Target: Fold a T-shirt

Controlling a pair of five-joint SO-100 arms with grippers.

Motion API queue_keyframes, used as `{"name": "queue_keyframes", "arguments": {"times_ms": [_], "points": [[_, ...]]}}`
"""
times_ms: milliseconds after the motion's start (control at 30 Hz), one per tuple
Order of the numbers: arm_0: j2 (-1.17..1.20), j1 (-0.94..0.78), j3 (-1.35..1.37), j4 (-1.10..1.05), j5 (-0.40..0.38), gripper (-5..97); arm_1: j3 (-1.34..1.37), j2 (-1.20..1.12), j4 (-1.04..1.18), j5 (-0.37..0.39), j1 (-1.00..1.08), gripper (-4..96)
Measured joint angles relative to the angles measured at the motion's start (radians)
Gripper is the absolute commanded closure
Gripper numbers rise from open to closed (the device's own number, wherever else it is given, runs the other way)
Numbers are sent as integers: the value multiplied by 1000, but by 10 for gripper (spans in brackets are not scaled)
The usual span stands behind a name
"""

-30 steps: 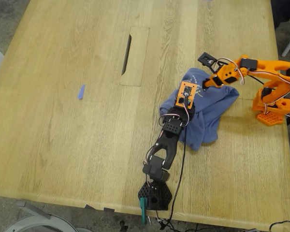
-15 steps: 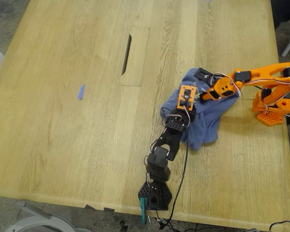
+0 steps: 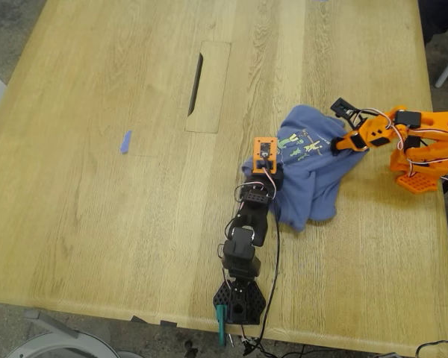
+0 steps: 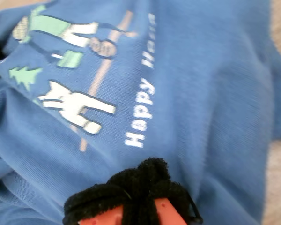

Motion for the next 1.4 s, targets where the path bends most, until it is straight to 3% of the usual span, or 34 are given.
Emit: {"name": "queue_keyframes", "arguments": {"times_ms": [267, 467, 733, 1100, 1400], "points": [[25, -80, 9, 52, 0, 811, 0, 78, 117, 3, 112, 913], [124, -83, -25, 207, 2, 801, -67, 78, 130, -5, 186, 913], [227, 26, -164, 446, 2, 800, -342, -132, 143, -28, 155, 914], [64, 259, -325, 383, 3, 793, -626, -649, -236, -49, -14, 914], [-160, 284, -351, 181, 3, 793, -667, -896, -451, -41, -133, 914]]}}
